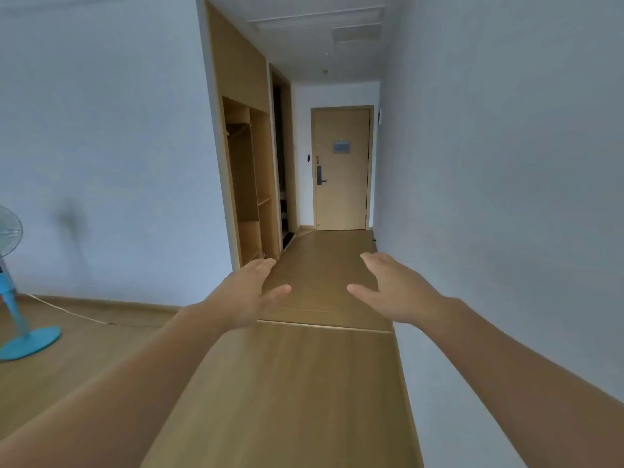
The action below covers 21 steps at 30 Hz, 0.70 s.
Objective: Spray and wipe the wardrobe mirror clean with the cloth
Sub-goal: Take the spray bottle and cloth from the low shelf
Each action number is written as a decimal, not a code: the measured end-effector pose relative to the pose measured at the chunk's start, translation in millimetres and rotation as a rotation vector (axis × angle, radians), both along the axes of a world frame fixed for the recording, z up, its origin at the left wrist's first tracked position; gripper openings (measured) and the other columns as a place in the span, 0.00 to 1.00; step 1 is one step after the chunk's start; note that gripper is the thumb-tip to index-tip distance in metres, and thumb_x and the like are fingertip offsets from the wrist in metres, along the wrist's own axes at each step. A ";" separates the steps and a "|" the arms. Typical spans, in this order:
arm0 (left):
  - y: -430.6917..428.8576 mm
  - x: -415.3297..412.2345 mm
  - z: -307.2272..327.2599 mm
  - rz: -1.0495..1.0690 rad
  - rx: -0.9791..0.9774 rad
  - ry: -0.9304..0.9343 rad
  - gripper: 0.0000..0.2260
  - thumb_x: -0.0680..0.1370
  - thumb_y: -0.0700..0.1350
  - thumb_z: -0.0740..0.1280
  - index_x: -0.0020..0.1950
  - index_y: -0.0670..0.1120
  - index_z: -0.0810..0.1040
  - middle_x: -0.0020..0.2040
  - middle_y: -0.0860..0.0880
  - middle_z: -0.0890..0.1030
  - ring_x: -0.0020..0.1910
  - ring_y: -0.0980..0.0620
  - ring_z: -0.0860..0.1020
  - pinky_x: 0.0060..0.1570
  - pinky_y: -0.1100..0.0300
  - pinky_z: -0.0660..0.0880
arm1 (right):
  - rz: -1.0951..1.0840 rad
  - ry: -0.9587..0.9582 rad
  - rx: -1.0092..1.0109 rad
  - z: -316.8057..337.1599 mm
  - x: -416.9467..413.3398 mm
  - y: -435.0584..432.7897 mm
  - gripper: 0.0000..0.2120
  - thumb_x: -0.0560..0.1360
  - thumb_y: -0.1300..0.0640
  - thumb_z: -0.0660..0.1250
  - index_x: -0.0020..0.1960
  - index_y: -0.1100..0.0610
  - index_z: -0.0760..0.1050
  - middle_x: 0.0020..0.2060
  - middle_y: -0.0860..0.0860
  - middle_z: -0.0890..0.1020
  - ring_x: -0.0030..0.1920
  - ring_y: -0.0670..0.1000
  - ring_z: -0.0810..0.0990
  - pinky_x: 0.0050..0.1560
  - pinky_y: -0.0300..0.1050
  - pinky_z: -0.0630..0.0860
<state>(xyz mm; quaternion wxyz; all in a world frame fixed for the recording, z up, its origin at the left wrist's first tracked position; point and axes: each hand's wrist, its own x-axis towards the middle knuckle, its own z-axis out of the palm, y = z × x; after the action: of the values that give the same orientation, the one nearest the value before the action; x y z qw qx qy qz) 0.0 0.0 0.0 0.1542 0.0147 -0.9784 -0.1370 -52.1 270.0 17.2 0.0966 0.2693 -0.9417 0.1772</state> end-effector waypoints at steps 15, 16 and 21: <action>-99.4 -165.7 -1.4 -0.073 -0.041 -0.034 0.33 0.74 0.68 0.56 0.76 0.55 0.55 0.76 0.54 0.61 0.72 0.49 0.65 0.68 0.46 0.68 | -0.136 -0.022 0.053 -7.8 -137.4 -82.9 0.35 0.79 0.38 0.56 0.79 0.53 0.49 0.78 0.51 0.54 0.76 0.51 0.57 0.73 0.50 0.60; -105.3 -176.6 -1.5 -0.079 -0.041 -0.033 0.33 0.74 0.68 0.56 0.76 0.55 0.55 0.76 0.54 0.61 0.71 0.49 0.66 0.67 0.46 0.68 | -0.150 -0.029 0.055 -9.9 -146.5 -85.5 0.35 0.79 0.38 0.56 0.79 0.53 0.48 0.78 0.51 0.54 0.76 0.51 0.57 0.73 0.50 0.60; -123.1 -228.3 -6.9 -0.094 -0.029 -0.056 0.35 0.73 0.69 0.56 0.76 0.55 0.55 0.76 0.54 0.60 0.71 0.49 0.66 0.66 0.48 0.70 | -0.190 -0.055 0.062 -20.4 -189.8 -92.7 0.35 0.79 0.38 0.56 0.79 0.53 0.49 0.78 0.51 0.55 0.76 0.52 0.59 0.71 0.50 0.61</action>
<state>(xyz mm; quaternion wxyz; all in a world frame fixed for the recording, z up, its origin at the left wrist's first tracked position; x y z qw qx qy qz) -228.3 -123.1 -6.9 0.1204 -0.0295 -0.9838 -0.1296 -241.9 177.3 -3.2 0.0788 0.1769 -0.9702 0.1454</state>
